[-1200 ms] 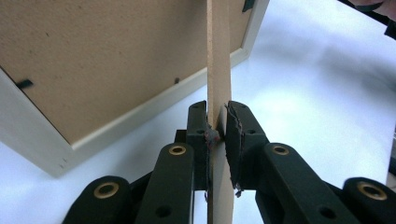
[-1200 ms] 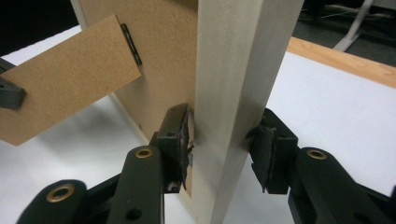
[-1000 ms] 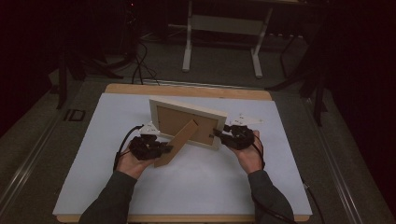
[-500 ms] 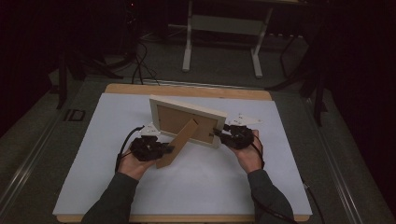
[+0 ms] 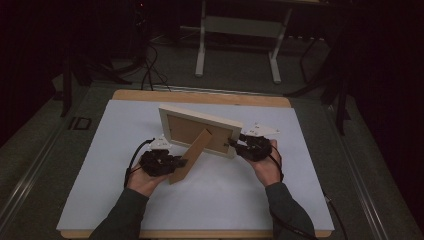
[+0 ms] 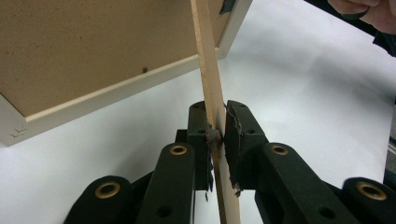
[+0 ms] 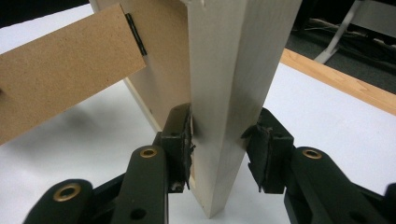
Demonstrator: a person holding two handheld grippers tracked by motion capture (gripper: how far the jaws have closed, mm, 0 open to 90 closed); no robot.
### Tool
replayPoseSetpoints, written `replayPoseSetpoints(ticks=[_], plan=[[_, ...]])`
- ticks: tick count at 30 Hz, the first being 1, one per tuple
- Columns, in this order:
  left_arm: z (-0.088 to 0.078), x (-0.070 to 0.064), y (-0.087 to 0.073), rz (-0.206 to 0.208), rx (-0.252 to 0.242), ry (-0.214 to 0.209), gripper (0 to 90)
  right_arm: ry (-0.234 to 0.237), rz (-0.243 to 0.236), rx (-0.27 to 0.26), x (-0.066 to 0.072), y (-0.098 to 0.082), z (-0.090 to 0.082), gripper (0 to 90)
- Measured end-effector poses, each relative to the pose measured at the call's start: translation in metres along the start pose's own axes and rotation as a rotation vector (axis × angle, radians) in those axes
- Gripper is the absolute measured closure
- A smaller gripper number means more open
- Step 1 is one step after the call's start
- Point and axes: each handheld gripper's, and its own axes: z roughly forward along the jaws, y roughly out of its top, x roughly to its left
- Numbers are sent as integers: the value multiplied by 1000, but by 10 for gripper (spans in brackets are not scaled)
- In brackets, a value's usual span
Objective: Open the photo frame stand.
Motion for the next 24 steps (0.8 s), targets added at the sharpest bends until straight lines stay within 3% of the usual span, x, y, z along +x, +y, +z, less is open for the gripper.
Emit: replayPoseSetpoints(ticks=[24], plan=[[1,-3,-10,8,13,5,818,23,-25,-14,4,-4,-5,623]])
